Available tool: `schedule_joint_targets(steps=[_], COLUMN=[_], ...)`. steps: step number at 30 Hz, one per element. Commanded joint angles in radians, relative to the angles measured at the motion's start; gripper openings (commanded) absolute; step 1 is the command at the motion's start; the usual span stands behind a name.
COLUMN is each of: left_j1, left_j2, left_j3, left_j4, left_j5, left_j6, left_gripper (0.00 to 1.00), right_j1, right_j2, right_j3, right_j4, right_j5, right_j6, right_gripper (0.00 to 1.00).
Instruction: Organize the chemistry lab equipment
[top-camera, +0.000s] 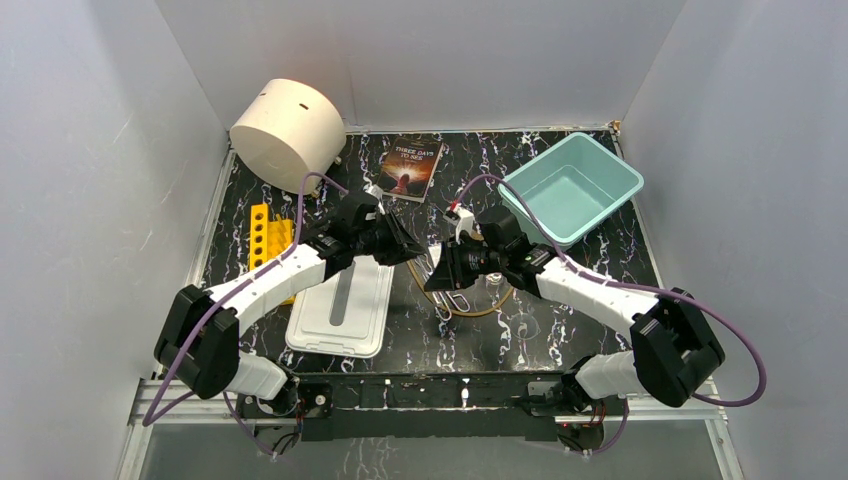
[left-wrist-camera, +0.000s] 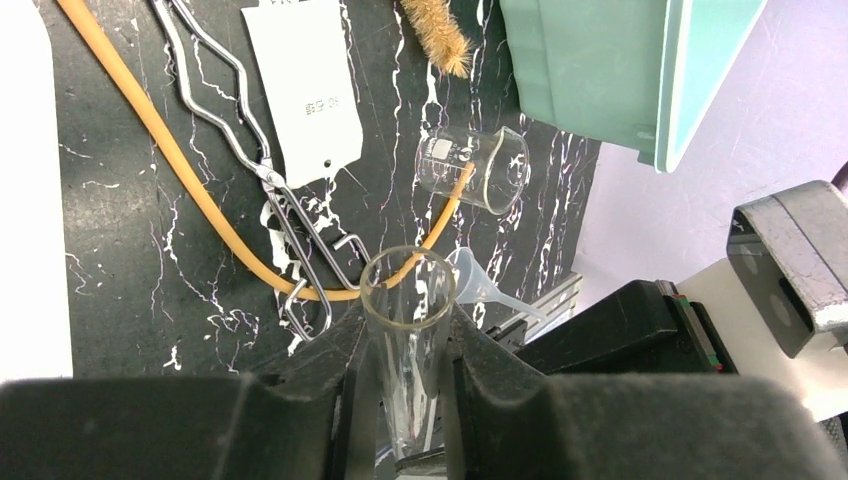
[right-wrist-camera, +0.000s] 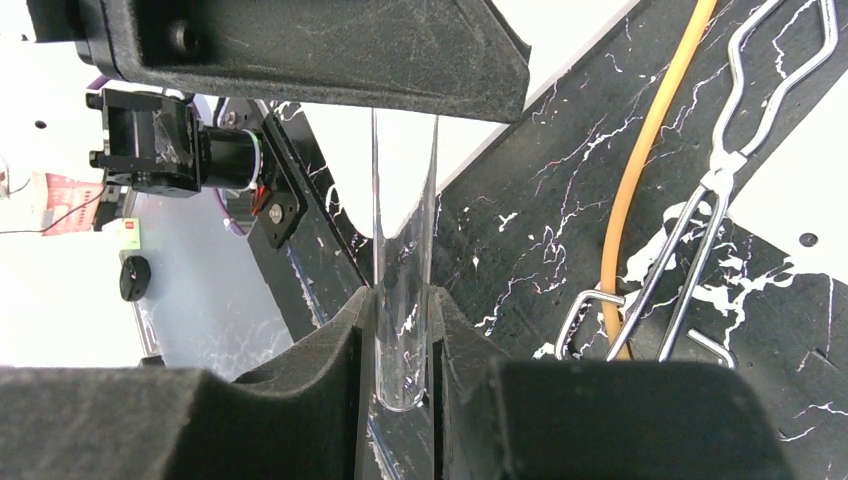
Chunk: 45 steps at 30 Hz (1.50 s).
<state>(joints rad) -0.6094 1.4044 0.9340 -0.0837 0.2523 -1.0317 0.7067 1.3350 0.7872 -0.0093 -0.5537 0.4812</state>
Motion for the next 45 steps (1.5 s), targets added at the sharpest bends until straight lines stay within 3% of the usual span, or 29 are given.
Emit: schedule_joint_targets(steps=[1, 4, 8, 12, 19, 25, 28, 31, 35, 40, 45], left_j1=[0.010, 0.011, 0.011, 0.011, 0.011, 0.021, 0.037, 0.071, 0.105, 0.106, 0.106], left_j2=[-0.040, -0.047, -0.059, -0.056, -0.059, -0.050, -0.046, -0.055, -0.060, -0.035, -0.025], left_j3=[0.044, 0.037, 0.065, 0.077, 0.077, 0.096, 0.109, 0.114, 0.109, 0.130, 0.138], left_j4=[0.007, 0.013, -0.046, -0.050, -0.063, -0.075, -0.102, -0.122, -0.126, -0.137, -0.155], left_j5=[0.108, 0.131, 0.094, 0.100, 0.069, 0.084, 0.111, 0.171, 0.247, 0.292, 0.287], left_j6=[0.021, 0.018, 0.063, 0.063, 0.045, 0.030, 0.041, 0.062, 0.085, 0.111, 0.128], left_gripper=[0.01, 0.00, 0.00, 0.00, 0.00, 0.00, 0.13, 0.25, 0.26, 0.24, 0.11], right_j1=[-0.004, -0.004, -0.004, -0.005, -0.005, -0.005, -0.004, -0.004, -0.005, -0.005, -0.004], right_j2=[-0.018, -0.002, -0.004, 0.007, 0.070, 0.088, 0.082, 0.079, 0.083, 0.098, 0.108], right_j3=[0.026, 0.043, 0.064, 0.079, 0.124, 0.115, 0.103, 0.108, 0.127, 0.157, 0.182], right_j4=[-0.018, -0.027, -0.047, -0.032, -0.022, 0.022, 0.044, 0.035, 0.011, -0.056, -0.087], right_j5=[-0.014, -0.009, 0.025, 0.029, -0.030, -0.090, -0.094, -0.086, -0.098, -0.110, -0.111], right_j6=[-0.039, -0.049, -0.086, -0.093, -0.068, -0.052, -0.058, -0.086, -0.139, -0.196, -0.220], right_gripper=[0.21, 0.29, 0.63, 0.70, 0.60, 0.32, 0.23, 0.22, 0.22, 0.20, 0.21])
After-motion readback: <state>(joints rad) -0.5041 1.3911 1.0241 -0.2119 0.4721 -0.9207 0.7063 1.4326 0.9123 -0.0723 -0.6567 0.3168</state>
